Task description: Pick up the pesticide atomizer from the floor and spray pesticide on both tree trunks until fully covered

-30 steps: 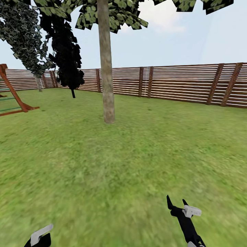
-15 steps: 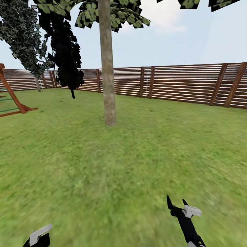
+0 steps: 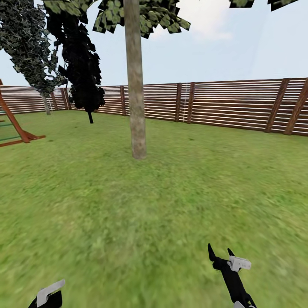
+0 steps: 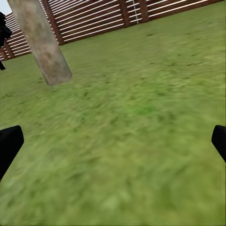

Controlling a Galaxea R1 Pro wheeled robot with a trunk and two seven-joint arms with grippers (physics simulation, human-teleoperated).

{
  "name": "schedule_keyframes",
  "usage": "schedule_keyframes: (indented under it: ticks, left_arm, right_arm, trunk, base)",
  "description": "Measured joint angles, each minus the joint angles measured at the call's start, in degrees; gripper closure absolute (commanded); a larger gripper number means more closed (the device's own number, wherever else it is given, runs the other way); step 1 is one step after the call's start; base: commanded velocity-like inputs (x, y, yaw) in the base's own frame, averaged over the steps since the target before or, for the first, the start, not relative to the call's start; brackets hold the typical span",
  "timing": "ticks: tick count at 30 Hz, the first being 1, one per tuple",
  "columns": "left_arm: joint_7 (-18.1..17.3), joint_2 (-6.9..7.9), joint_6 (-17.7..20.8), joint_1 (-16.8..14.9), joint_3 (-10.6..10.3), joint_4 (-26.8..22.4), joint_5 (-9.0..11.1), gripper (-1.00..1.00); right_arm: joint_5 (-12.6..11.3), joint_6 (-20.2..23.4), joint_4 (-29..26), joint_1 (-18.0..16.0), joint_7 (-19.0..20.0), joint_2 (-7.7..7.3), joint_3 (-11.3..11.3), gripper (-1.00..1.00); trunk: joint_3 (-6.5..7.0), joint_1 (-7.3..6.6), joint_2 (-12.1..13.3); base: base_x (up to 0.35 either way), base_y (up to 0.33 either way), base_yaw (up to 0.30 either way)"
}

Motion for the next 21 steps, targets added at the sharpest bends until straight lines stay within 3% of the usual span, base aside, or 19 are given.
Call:
schedule_keyframes:
  ticks: [21]
  left_arm:
    - [0.0, 0.00, -0.1, 0.0, 0.0, 0.0, 0.0, 1.00]
  right_arm:
    - [0.0, 0.0, 0.0, 0.0, 0.0, 0.00, 0.0, -1.00]
  trunk:
    - [0.00, 0.00, 0.0]
  base:
    - [0.317, 0.106, 0.000]
